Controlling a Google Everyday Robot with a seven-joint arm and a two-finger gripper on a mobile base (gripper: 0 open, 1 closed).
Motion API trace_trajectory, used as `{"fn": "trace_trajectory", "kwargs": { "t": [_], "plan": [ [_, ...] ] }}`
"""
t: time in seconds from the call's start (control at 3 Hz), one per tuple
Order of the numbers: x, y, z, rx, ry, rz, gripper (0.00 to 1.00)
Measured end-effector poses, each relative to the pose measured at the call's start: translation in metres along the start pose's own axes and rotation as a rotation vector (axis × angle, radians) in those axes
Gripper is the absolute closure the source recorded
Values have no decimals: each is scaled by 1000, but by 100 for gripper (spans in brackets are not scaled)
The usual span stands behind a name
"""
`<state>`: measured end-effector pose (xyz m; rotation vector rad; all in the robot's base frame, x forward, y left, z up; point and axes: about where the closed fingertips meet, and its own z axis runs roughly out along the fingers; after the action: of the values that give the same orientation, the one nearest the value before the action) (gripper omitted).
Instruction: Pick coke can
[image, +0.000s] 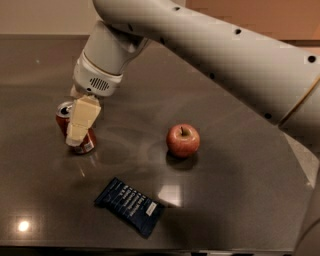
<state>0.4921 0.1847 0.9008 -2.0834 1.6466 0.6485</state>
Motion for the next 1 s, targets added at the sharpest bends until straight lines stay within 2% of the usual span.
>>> {"fn": "trace_trajectory", "kwargs": {
  "t": [0.67,1.0],
  "plan": [
    [-1,0,-3,-2,-6,15,65],
    [-2,0,-22,5,-19,19,87]
  ]
}}
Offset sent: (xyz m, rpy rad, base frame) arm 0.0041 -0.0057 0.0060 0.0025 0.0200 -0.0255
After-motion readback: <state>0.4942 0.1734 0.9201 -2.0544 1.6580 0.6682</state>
